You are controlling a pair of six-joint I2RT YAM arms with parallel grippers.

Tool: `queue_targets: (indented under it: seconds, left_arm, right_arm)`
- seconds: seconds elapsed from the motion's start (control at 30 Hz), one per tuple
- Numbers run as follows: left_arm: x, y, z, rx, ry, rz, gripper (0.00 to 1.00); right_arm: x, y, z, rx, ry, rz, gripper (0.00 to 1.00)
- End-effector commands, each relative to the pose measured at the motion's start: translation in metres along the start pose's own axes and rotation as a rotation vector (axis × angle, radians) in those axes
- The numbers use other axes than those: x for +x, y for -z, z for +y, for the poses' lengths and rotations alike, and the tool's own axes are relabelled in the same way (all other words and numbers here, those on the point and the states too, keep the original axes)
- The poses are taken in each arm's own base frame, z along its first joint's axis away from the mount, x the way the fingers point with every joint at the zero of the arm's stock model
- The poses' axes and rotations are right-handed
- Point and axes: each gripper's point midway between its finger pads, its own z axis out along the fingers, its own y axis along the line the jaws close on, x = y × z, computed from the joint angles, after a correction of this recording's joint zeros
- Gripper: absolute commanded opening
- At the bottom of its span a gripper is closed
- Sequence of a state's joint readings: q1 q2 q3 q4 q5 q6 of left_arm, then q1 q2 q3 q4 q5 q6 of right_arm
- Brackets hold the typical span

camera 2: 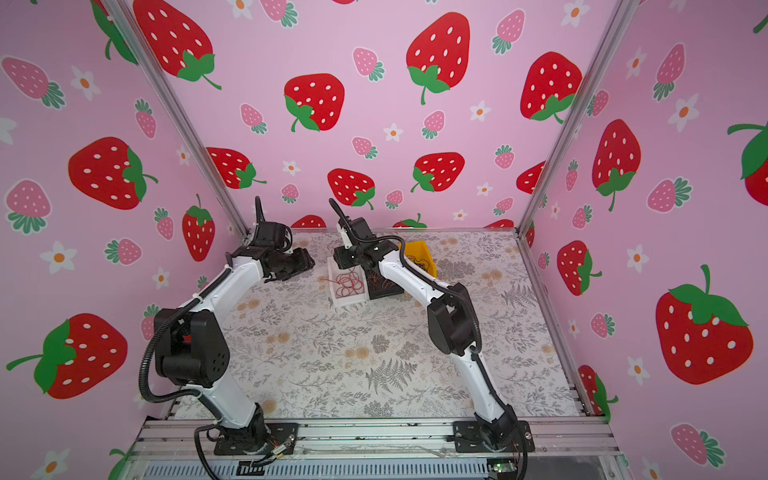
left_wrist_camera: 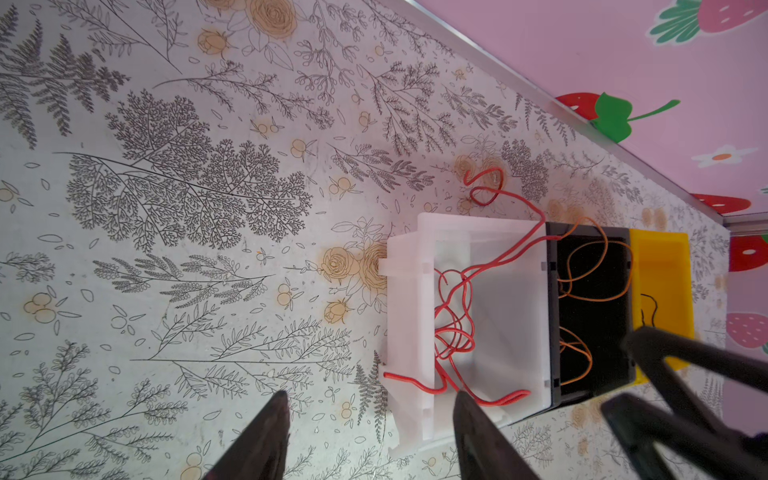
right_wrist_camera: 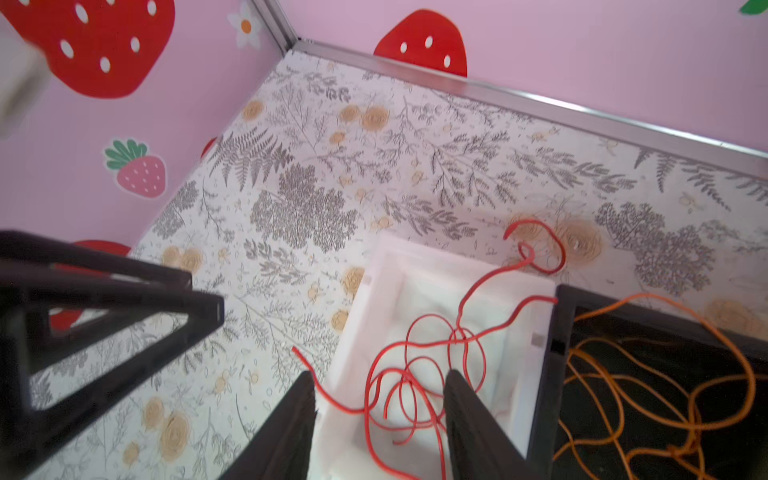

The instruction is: Untangle the cables

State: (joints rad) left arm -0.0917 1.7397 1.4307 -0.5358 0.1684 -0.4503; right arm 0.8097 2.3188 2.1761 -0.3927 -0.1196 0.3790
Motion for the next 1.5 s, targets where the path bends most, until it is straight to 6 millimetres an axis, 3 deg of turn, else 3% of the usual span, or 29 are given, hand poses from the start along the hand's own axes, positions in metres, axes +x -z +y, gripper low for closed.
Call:
queue_targets:
  seconds: [0.0,0.13,0.43,0.63,0.8,1.47]
  left_arm:
    - [0.004,0.008,0.0,-0.003,-0.008,0.001,0.64]
    - [0.006,0.007,0.001,-0.005,-0.006,0.007,0.64]
    - [0.008,0.006,0.004,-0.016,-0.005,0.014,0.64]
    - [0.012,0.005,0.005,-0.015,-0.008,0.024,0.64]
    - [0.017,0.001,0.008,-0.022,-0.006,0.041,0.63]
    - [0.018,0.001,0.009,-0.031,-0.007,0.05,0.62]
  right_arm:
    - [0.007,-0.021,-0.008,-0.005,-0.052,0.005,0.52]
    - [0.014,-0.036,-0.027,0.042,-0.1,0.012,0.45]
    - [0.024,-0.053,-0.036,0.049,-0.128,0.015,0.43]
    - [0.014,-0.06,-0.038,0.045,-0.12,-0.049,0.43]
    - [0.016,-0.069,-0.045,0.067,-0.127,-0.039,0.39]
    - [0.021,-0.077,-0.06,0.105,-0.15,-0.047,0.34]
